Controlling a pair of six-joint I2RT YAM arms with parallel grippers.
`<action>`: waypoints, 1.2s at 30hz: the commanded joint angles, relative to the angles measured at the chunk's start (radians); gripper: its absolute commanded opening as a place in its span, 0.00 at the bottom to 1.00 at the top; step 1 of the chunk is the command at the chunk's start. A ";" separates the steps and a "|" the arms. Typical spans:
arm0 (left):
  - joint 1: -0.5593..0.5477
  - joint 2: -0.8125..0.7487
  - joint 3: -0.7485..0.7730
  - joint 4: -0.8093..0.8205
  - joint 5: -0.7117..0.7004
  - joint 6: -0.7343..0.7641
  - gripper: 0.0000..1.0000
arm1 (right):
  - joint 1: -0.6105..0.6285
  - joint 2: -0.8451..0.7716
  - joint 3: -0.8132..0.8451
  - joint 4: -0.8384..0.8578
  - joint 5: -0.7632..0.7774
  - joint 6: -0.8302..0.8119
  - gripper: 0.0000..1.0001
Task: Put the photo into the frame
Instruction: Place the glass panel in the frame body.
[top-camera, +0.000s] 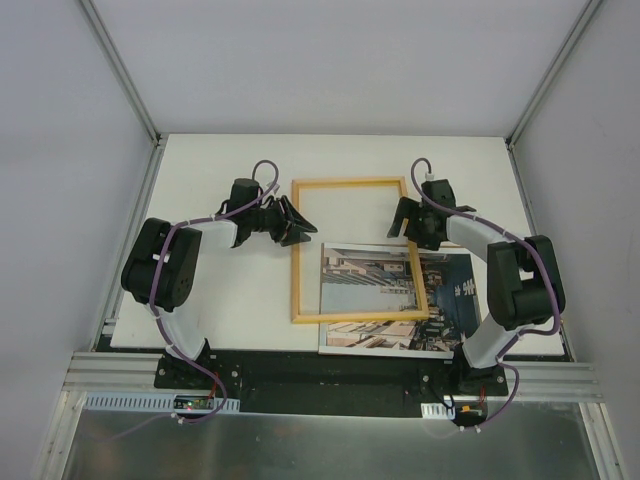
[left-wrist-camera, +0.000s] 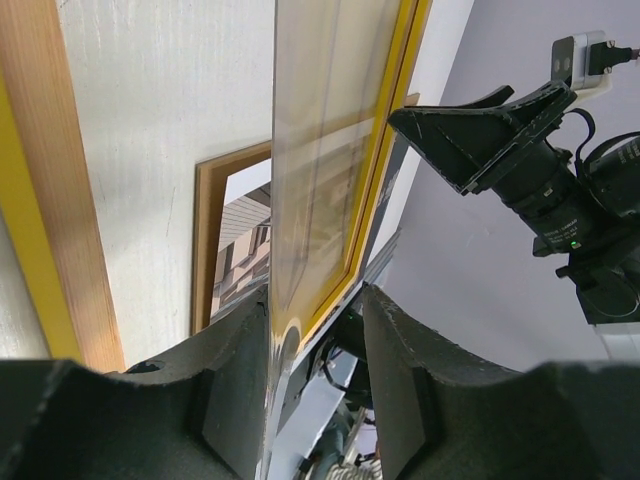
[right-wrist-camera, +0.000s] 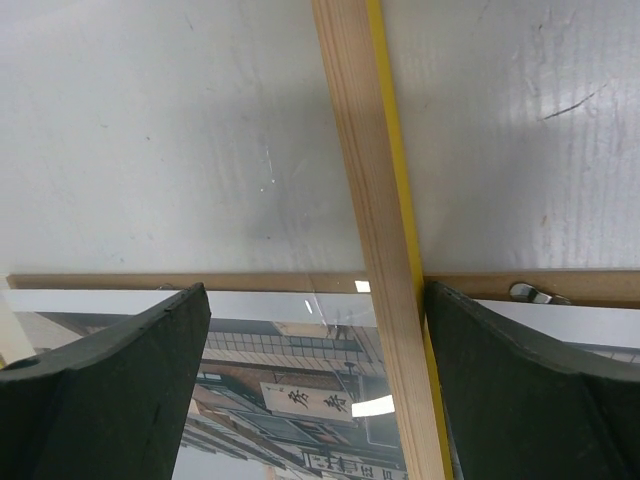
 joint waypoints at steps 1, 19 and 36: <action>-0.009 -0.035 0.002 0.011 0.031 0.023 0.38 | 0.005 0.013 0.002 0.037 -0.097 0.027 0.90; 0.045 -0.071 -0.073 -0.018 0.077 0.110 0.14 | 0.064 0.053 0.036 0.044 -0.167 0.033 0.88; 0.054 -0.089 -0.122 0.103 0.087 0.115 0.00 | 0.070 0.055 0.039 0.044 -0.175 0.038 0.87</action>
